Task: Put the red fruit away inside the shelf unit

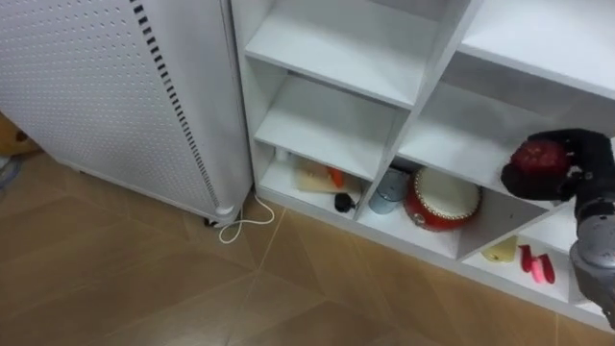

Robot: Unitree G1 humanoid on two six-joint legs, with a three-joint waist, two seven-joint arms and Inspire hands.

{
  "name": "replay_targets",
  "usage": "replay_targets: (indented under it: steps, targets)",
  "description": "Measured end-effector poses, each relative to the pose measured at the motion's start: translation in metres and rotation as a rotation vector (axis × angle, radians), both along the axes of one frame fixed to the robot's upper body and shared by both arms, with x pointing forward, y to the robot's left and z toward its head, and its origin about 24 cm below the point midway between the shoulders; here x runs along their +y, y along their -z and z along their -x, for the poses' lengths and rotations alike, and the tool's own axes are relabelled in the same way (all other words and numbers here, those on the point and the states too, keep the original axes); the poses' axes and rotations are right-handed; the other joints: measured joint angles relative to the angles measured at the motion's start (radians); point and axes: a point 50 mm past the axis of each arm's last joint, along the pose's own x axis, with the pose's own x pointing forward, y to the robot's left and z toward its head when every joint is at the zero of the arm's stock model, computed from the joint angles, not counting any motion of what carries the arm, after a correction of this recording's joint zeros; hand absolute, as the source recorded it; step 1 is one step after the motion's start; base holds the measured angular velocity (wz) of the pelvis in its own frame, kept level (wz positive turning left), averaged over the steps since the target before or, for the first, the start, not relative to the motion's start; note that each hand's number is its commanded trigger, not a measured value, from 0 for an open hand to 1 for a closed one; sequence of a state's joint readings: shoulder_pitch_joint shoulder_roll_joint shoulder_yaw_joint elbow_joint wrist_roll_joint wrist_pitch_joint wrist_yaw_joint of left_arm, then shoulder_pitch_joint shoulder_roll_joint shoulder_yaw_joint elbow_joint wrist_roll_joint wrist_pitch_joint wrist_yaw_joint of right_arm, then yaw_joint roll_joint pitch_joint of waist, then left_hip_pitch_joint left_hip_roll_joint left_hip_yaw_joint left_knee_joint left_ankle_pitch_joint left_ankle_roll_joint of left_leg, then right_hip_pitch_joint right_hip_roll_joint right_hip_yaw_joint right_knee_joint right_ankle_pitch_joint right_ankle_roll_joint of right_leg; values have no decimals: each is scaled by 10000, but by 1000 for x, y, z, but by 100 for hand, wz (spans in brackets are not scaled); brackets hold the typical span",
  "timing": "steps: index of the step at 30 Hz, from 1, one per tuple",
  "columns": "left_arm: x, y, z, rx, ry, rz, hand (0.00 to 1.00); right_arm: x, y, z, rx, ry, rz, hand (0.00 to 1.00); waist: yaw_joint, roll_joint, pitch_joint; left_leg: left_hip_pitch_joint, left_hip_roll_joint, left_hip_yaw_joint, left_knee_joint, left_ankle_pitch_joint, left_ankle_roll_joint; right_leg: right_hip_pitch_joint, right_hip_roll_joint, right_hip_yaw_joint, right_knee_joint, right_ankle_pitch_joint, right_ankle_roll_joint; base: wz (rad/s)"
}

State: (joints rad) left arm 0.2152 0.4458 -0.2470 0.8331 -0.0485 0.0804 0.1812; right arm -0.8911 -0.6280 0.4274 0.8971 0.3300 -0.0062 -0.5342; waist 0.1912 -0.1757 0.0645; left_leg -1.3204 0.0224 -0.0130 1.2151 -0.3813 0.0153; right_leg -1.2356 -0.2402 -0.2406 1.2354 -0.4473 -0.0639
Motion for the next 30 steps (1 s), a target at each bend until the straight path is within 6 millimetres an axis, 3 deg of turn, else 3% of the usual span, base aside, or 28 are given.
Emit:
replay_targets:
  steps: [7, 8, 9, 10, 11, 17, 21, 30]
  targets:
    - [13, -6, 1, -52, -251, -599, 0, -4, -7, 0, -361, 1039, -92, 100, 75, -56, 1, -1, -97, -179, 58, -37, 18, 144, -37, -124, 1, -76, 83, 7]
    - [14, -7, 1, -57, -285, -680, 0, -4, -7, 0, -424, 1142, -206, 94, 79, -76, 2, -2, -101, -174, 69, -38, 20, 144, -40, -120, 11, -80, 90, 0]
    - [16, -7, 2, -36, -344, -799, 0, -5, -8, 1, -574, 1362, -601, 60, 96, -89, 1, -2, -102, -203, 100, -48, 36, 152, -41, -122, 14, -80, 92, -4]
    - [16, -7, 2, -11, -364, -827, 0, -8, -8, 2, -703, 1594, -1004, 17, 115, -89, 1, -2, -102, -212, 136, -61, 52, 171, -45, -125, 20, -77, 102, -5]
    - [16, -7, 2, -16, -372, -850, 0, -10, -8, 2, -759, 1716, -1189, 0, 120, -89, 2, -2, -105, -216, 156, -68, 59, 179, -46, -125, 24, -74, 110, -5]
    - [19, -8, 5, -95, -519, -1202, 0, -14, -4, 5, -950, 2366, -2629, 0, 144, -84, 2, 2, -154, -238, 358, -133, 165, 271, -26, -119, 90, -74, 248, 0]
    - [19, -8, 7, -83, -540, -1334, 0, -18, -1, 7, -902, 2596, -3266, 0, 164, -65, 2, 43, -317, -325, 405, -138, 184, 374, -61, -111, 130, -87, 354, 7]
    - [20, -8, 10, -25, -568, -1400, 0, -26, 3, 10, -865, 2950, -4035, 0, 440, 102, -3, 347, -355, -344, 524, -210, 276, 734, -61, -74, 163, -137, 479, 1]
